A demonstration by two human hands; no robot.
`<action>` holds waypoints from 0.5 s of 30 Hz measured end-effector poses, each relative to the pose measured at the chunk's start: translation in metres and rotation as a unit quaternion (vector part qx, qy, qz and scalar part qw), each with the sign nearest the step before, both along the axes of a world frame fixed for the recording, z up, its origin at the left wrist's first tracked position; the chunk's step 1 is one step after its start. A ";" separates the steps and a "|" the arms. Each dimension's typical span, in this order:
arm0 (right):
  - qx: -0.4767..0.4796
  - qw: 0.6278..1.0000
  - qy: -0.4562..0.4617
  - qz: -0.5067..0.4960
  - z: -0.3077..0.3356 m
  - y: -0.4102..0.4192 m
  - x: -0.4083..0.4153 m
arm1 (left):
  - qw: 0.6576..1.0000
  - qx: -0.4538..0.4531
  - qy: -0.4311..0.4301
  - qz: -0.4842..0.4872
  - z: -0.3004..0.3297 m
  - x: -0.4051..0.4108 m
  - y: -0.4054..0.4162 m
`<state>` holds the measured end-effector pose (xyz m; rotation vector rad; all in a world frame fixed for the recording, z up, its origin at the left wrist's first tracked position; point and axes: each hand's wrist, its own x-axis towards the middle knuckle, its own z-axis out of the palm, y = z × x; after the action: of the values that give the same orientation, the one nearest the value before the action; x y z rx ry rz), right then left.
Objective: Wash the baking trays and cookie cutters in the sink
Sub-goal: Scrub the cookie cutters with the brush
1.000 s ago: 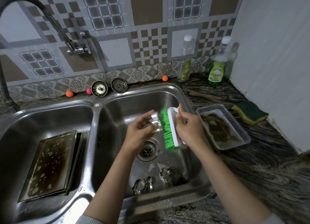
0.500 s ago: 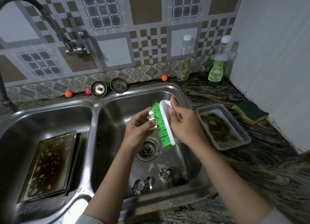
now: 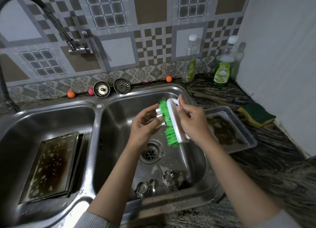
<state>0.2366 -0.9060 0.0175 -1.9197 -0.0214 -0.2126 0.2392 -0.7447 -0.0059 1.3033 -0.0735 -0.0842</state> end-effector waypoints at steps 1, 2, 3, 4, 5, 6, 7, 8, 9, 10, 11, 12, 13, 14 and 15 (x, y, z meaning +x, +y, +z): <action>0.004 1.000 0.005 0.004 -0.003 0.001 -0.004 | 1.000 -0.003 0.000 0.013 0.001 0.001 0.003; 0.007 1.000 0.015 0.014 -0.007 0.001 -0.008 | 0.999 -0.014 0.004 0.030 0.002 0.002 0.007; 0.009 0.999 0.027 0.026 -0.012 0.001 -0.012 | 0.998 -0.031 0.013 0.049 0.002 0.003 0.011; 0.008 0.998 0.040 0.037 -0.016 0.000 -0.016 | 0.997 -0.047 0.022 0.064 0.002 0.005 0.015; 0.008 0.998 0.049 0.042 -0.019 -0.001 -0.019 | 0.995 -0.060 0.032 0.073 0.002 0.007 0.019; 0.011 0.998 0.056 0.040 -0.021 -0.002 -0.020 | 0.994 -0.069 0.041 0.074 0.001 0.008 0.021; 0.019 0.997 0.063 0.032 -0.021 -0.003 -0.021 | 0.994 -0.074 0.050 0.069 0.000 0.008 0.023; 0.025 0.997 0.067 0.018 -0.020 -0.004 -0.020 | 0.993 -0.073 0.060 0.065 -0.001 0.008 0.024; 0.035 0.997 0.066 0.004 -0.017 -0.005 -0.019 | 0.994 -0.066 0.070 0.059 -0.003 0.006 0.023; 0.050 0.997 0.060 -0.009 -0.014 -0.005 -0.017 | 0.994 -0.057 0.079 0.055 -0.005 0.003 0.022; 0.068 0.996 0.055 -0.019 -0.011 -0.004 -0.015 | 0.994 -0.049 0.086 0.048 -0.007 0.000 0.018; 0.087 0.995 0.051 -0.023 -0.009 0.000 -0.015 | 0.994 -0.046 0.090 0.041 -0.009 -0.003 0.014; 0.102 0.993 0.050 -0.023 -0.009 0.005 -0.015 | 0.994 -0.048 0.091 0.036 -0.011 -0.007 0.010; 0.110 0.992 0.051 -0.018 -0.009 0.011 -0.017 | 0.994 -0.053 0.091 0.037 -0.012 -0.009 0.007; 0.113 0.992 0.053 -0.012 -0.013 0.016 -0.021 | 0.994 -0.055 0.089 0.045 -0.013 -0.011 0.006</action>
<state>0.2153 -0.8900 0.0049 -1.7043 0.0932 -0.1233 0.2279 -0.7389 -0.0185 1.1829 0.1307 -0.1179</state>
